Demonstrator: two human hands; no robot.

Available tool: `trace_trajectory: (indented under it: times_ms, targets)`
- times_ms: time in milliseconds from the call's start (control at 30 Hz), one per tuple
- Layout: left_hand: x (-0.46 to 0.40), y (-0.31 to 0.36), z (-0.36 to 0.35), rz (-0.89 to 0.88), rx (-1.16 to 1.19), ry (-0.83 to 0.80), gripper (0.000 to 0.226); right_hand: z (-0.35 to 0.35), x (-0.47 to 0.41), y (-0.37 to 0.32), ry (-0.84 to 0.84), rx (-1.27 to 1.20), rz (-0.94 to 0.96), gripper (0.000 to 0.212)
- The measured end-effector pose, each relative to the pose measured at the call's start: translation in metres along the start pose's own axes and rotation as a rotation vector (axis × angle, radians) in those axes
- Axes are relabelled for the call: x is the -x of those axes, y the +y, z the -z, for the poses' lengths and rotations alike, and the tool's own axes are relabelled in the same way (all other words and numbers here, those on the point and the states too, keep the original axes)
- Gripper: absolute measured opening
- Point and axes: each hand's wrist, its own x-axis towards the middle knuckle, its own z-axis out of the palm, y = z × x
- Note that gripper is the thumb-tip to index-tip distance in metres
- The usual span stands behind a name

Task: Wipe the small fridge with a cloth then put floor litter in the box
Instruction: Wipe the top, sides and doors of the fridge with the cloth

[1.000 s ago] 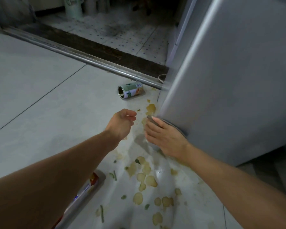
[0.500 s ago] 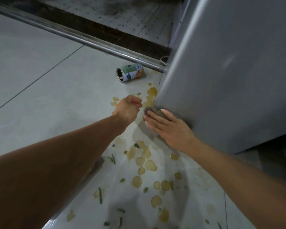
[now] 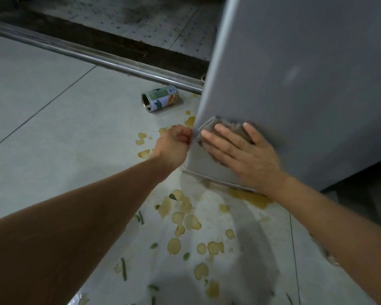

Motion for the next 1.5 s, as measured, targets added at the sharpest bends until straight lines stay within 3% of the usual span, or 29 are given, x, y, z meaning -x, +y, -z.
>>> trace_trajectory:
  times_ms: [133,267,367,433,567,667,733,800,867,933,1000,1133,1267,1367,1433,1500]
  targets:
    - [0.000,-0.005,-0.008,-0.069,-0.135,0.044,0.027,-0.008,0.014,-0.011,-0.047,0.066,-0.071,0.067]
    - [-0.003,-0.003,-0.008,-0.113,-0.254,0.096,0.020,-0.018,0.050,-0.044,-0.325,0.008,0.278,0.078]
    - [-0.006,-0.002,-0.007,-0.132,-0.351,0.100,0.019,-0.015,0.057,-0.048,-0.455,-0.018,0.351,0.071]
    - [-0.006,-0.002,-0.008,-0.139,-0.379,0.102,0.019,-0.008,0.053,-0.032,-0.379,-0.023,0.311,0.067]
    - [-0.003,-0.005,-0.010,-0.119,-0.391,0.107,0.017,0.007,0.047,0.015,-0.068,-0.005,0.013,0.065]
    - [-0.003,-0.005,-0.012,-0.100,-0.383,0.126,0.016,0.009,0.051,0.025,-0.032,0.008,-0.112,0.066]
    - [-0.003,-0.006,-0.013,-0.097,-0.374,0.129,0.016,0.005,0.063,0.013,-0.132,-0.006,-0.063,0.073]
    - [-0.004,-0.005,-0.012,-0.098,-0.382,0.133,0.016,0.001,0.079,-0.004,-0.366,-0.129,0.160,0.079]
    - [-0.003,-0.003,-0.012,-0.089,-0.393,0.133,0.016,0.000,0.089,-0.013,-0.605,-0.240,0.346,0.074]
    - [-0.003,-0.001,-0.012,-0.081,-0.385,0.131,0.015,0.003,0.092,-0.011,-0.662,-0.213,0.387,0.067]
    - [-0.002,-0.001,-0.014,-0.075,-0.373,0.139,0.015,0.009,0.094,0.002,-0.562,-0.131,0.335,0.071]
    - [0.000,-0.001,-0.016,-0.061,-0.383,0.165,0.015,0.026,0.103,0.042,-0.170,-0.089,-0.083,0.070]
    - [0.002,-0.001,-0.018,-0.064,-0.401,0.192,0.016,0.021,0.111,0.036,-0.159,-0.061,-0.208,0.069]
    - [0.003,0.000,-0.019,-0.055,-0.393,0.206,0.016,0.008,0.131,0.012,-0.361,-0.060,-0.002,0.088]
    - [0.004,0.000,-0.021,-0.059,-0.375,0.217,0.017,0.008,0.140,0.008,-0.533,-0.116,0.204,0.089]
    - [0.005,0.001,-0.023,-0.066,-0.374,0.232,0.017,0.013,0.142,0.012,-0.620,-0.078,0.282,0.087]
